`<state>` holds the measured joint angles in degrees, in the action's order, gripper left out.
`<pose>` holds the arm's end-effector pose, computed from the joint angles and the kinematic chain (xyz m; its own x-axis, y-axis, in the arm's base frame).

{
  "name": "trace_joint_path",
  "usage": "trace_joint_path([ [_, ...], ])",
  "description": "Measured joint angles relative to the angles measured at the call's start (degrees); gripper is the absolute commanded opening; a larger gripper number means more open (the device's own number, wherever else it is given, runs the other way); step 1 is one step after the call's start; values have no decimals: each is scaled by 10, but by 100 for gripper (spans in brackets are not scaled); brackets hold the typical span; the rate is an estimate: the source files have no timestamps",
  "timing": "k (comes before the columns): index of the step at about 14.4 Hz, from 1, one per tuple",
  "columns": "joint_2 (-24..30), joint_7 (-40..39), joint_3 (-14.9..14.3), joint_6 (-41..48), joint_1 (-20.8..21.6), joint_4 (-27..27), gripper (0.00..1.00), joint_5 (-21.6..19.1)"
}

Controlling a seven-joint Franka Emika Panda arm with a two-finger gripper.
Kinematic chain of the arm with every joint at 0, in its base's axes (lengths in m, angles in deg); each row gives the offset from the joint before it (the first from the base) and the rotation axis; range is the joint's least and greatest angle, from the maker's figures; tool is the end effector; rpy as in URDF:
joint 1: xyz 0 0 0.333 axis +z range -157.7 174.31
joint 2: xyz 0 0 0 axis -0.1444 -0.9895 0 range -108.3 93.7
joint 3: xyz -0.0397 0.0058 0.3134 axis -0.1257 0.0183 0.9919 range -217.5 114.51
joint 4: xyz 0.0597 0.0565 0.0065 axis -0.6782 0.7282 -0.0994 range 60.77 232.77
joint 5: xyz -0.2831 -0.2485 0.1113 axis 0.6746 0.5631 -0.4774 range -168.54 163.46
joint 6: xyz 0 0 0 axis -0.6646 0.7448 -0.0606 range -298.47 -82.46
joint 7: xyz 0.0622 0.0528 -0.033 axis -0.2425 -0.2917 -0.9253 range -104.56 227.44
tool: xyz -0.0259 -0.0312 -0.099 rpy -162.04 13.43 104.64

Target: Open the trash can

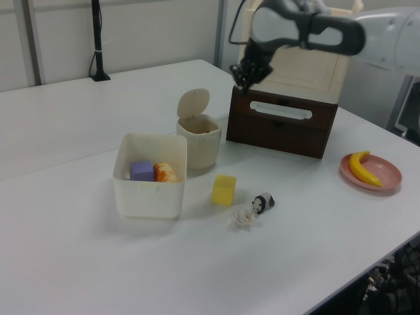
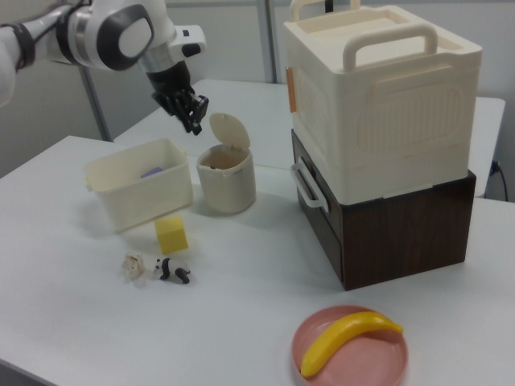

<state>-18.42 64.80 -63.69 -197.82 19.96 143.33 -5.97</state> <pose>0.6475 0.0102 0.5828 0.9541 -0.0767 0.2895 -0.0693 -0.9970 -0.0356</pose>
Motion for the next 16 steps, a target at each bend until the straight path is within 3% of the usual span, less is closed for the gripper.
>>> trace_joint_path([
  [1, 11, -7, 0, 31, -2, 4, 93, 0],
  [2, 20, -16, 0, 59, -3, 7, 100, 0],
  [8, 43, -66, 0, 146, -14, 12, 100, 0],
  [16, 45, -75, 0, 175, -19, 12, 100, 4],
])
